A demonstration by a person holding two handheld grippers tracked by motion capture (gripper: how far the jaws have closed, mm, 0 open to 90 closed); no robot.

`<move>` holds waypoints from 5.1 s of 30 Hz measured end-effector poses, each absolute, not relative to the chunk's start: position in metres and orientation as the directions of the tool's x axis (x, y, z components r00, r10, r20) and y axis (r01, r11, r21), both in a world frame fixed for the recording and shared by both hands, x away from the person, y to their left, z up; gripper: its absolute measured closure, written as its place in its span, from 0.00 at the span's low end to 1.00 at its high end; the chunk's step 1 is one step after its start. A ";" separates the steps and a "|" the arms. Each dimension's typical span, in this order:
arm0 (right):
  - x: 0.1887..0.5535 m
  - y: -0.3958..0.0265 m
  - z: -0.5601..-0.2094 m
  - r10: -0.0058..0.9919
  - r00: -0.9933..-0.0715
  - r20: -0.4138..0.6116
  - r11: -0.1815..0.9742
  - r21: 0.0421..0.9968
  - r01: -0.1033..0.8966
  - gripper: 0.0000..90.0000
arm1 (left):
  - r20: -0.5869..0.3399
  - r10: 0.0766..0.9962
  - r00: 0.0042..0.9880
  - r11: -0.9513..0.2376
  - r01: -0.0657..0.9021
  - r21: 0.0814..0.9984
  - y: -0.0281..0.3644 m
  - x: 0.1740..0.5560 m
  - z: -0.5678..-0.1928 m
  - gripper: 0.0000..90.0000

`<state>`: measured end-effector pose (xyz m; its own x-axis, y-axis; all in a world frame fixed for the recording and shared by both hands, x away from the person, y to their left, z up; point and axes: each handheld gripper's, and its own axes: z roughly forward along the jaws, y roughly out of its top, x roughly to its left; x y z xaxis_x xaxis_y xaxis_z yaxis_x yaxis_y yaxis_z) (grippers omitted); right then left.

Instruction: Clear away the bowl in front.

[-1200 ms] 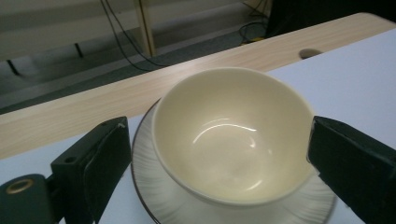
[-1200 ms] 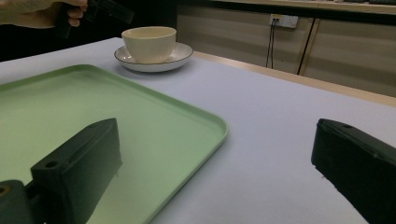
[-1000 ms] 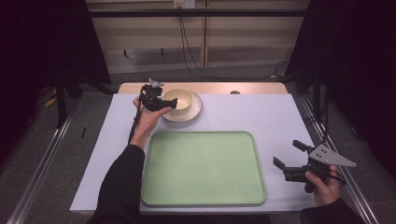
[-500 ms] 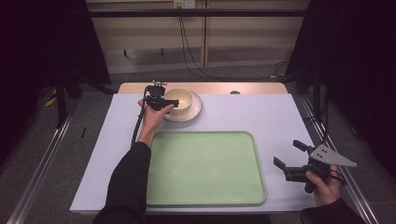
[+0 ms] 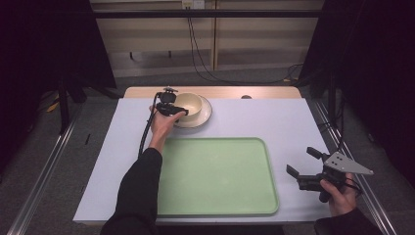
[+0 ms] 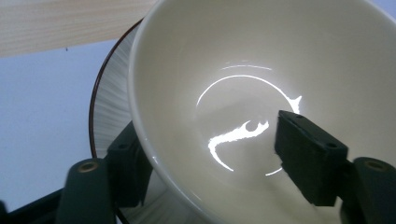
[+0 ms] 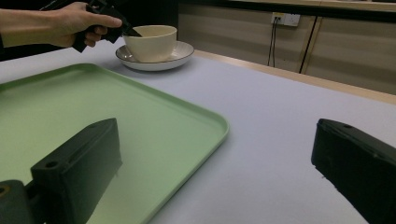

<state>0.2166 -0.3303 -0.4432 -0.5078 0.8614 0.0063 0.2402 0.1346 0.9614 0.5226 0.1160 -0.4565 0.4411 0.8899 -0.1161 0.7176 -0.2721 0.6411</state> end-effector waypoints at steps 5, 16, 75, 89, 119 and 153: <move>0.216 -0.330 -0.443 0.862 -0.506 0.008 0.132 0.962 0.241 0.01 | -0.142 0.892 0.430 -0.258 0.740 0.621 0.119 0.523 -0.455 0.56; 0.217 -0.330 -0.443 0.858 -0.513 0.000 0.143 0.960 0.240 0.01 | -0.188 0.903 0.386 -0.204 0.771 0.603 0.122 0.525 -0.454 0.78; 0.215 -0.334 -0.444 0.852 -0.523 0.002 0.130 0.968 0.217 0.01 | -0.382 0.888 0.256 0.046 0.777 0.628 0.142 0.521 -0.432 0.91; 0.215 -0.334 -0.443 0.853 -0.522 -0.001 0.133 0.967 0.215 0.01 | -0.386 0.870 0.308 0.026 0.752 0.658 0.155 0.500 -0.410 0.91; 0.215 -0.335 -0.443 0.850 -0.526 -0.008 0.137 0.969 0.205 0.01 | -0.390 0.789 0.475 -0.090 0.717 0.691 0.128 0.457 -0.384 0.92; 0.214 -0.334 -0.442 0.849 -0.529 -0.009 0.118 0.978 0.173 0.01 | -0.422 0.660 0.622 -0.224 0.699 0.679 0.061 0.426 -0.391 0.91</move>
